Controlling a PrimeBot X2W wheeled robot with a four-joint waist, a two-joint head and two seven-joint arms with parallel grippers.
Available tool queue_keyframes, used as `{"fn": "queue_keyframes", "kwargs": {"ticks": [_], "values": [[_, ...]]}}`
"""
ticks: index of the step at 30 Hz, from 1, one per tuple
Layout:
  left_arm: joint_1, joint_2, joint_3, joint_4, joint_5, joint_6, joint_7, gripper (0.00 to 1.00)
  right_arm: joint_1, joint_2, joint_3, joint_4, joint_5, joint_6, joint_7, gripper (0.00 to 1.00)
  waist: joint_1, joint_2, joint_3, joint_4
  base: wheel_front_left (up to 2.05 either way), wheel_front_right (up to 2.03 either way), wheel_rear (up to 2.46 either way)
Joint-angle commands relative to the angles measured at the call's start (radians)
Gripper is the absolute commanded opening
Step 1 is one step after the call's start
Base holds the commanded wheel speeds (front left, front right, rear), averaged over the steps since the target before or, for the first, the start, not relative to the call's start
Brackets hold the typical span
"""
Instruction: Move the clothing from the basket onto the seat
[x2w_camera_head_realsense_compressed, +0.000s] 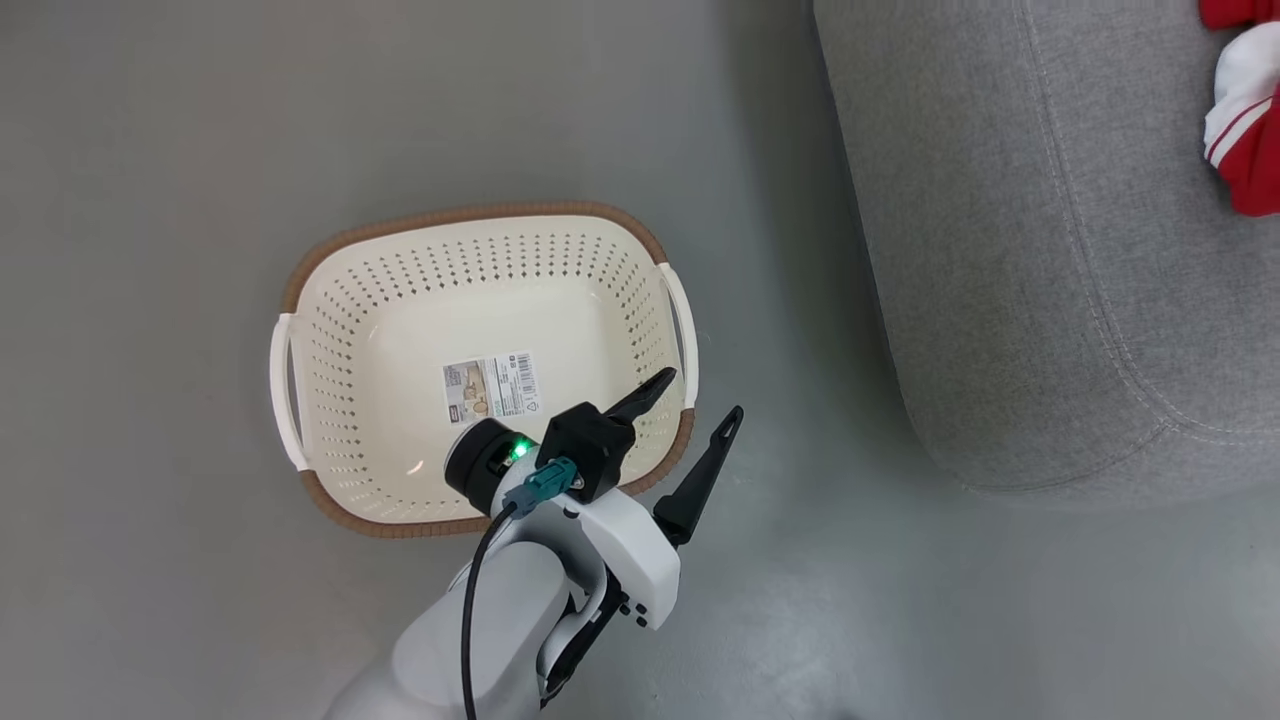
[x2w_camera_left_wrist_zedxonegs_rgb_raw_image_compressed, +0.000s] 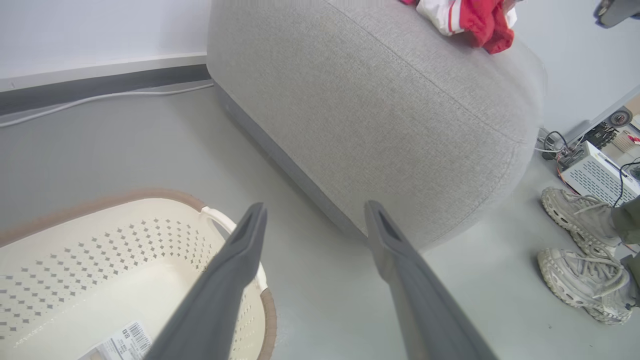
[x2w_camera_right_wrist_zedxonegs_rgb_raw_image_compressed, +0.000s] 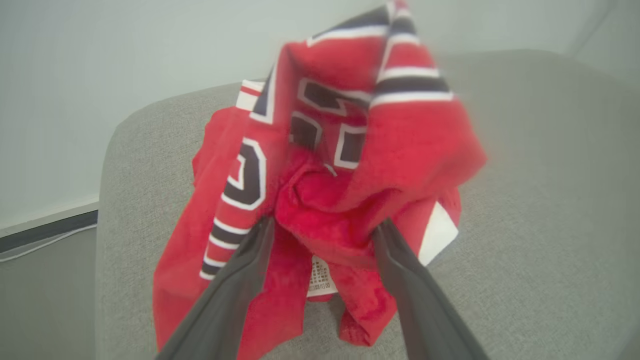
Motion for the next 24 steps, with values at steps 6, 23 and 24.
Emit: {"fn": "queue_keyframes", "kwargs": {"ticks": [6,23,24], "values": [[0.06,-0.003,0.065,-0.045,0.001,-0.006,-0.006,1.0,0.12,-0.052,0.155,-0.092,0.082,0.003,-0.042,1.0,0.0,0.0,-0.091,0.023,0.0,0.0,0.0],[0.241,-0.003,0.358,-0.127,0.089,0.018,-0.006,1.0,0.23,-0.024,0.357,-0.292,0.182,0.003,-0.107,1.0,0.0,0.0,-0.303,0.128,0.0,0.0,0.0],[0.253,-0.003,0.384,-0.134,0.098,0.022,-0.006,1.0,0.237,-0.014,0.347,-0.306,0.178,0.003,-0.108,1.0,0.0,0.0,-0.314,0.134,0.0,0.0,0.0]]}}
